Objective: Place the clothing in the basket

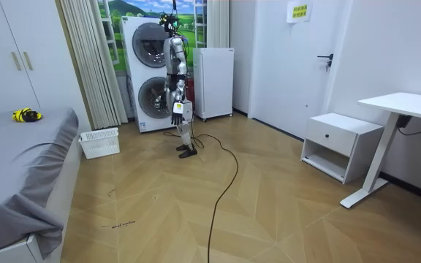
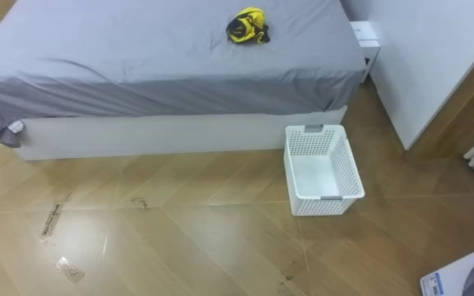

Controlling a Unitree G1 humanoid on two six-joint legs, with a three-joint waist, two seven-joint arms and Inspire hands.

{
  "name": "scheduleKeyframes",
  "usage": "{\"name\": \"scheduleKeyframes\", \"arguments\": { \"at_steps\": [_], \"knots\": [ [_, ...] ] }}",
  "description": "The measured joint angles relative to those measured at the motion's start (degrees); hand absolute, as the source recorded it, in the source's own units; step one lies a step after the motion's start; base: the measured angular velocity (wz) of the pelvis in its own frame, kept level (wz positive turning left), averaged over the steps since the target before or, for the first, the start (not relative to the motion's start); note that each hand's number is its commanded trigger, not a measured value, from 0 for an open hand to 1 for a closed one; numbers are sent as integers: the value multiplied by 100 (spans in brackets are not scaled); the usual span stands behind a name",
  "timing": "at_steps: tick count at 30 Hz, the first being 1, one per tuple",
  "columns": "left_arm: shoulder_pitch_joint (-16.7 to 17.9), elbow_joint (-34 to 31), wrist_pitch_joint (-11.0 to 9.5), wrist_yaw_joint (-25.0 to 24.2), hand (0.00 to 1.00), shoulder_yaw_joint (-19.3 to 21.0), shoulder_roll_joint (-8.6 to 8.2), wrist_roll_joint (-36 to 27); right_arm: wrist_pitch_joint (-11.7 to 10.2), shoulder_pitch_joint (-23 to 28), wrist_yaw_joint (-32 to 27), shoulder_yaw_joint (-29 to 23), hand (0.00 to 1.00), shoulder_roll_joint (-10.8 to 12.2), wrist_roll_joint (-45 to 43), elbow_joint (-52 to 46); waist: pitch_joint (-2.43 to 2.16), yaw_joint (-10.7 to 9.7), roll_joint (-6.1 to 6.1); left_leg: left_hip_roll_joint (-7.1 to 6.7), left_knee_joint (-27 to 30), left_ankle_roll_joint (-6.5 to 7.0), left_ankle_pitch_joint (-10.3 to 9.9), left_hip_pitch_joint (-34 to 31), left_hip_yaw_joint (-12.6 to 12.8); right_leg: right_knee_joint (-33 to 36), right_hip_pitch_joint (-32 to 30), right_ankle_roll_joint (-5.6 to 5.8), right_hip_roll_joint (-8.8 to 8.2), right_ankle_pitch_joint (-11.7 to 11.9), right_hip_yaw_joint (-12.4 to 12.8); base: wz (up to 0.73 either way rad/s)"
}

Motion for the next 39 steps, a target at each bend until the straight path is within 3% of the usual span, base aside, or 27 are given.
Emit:
{"name": "scheduleKeyframes", "arguments": {
  "at_steps": [25,28,30,32,33,35,37,38,39],
  "knots": [
    [23,36,3,-27,0,129,1,7,-2,3,129,-43,0,-2,44,-38,-1,10,17,67,61,-28,-30,-30,79,87,-74,-2,43,0,-7,-1],
    [38,13,2,-63,0,132,11,-5,-4,-20,131,-63,0,-7,-46,-75,-8,15,25,137,494,-61,-228,-301,98,181,-189,-76,79,-57,-69,-1],
    [46,-45,-1,-50,0,134,29,-8,-8,-33,136,-50,0,-7,-27,-67,-7,12,36,243,1140,-141,-462,-570,115,308,-235,-127,131,-174,-80,0],
    [74,-62,-8,-37,0,243,77,-5,-11,-19,164,-13,0,4,-27,-53,2,48,-7,319,1894,-179,-488,-884,259,391,-222,-214,134,-308,4,-2],
    [57,-58,-12,-4,0,248,86,-23,-26,-17,203,-5,0,-12,-33,-38,16,88,-7,419,2594,-231,-451,-1195,362,409,-170,-236,147,-334,52,-8],
    [120,-44,-15,6,0,209,74,-95,-26,-23,196,-4,0,-32,-16,-25,29,137,-34,458,3064,-303,-448,-1721,284,539,-131,-254,100,-449,148,-13],
    [195,-43,-18,7,0,90,80,-169,-7,-36,194,-9,0,-39,-10,-26,26,127,-82,442,2505,-401,-351,-2254,186,628,-128,-217,5,-581,155,-9],
    [247,-42,-18,13,0,9,80,-219,10,-33,190,8,0,-45,-30,-25,25,152,-99,444,1908,-520,-119,-2557,108,678,-110,-172,-71,-691,170,-18],
    [316,-41,-25,20,0,-6,73,-217,27,-39,181,11,0,-38,-75,-28,32,177,-98,469,1370,-550,324,-2769,36,692,-26,-131,-123,-805,213,-26]
  ]
}}
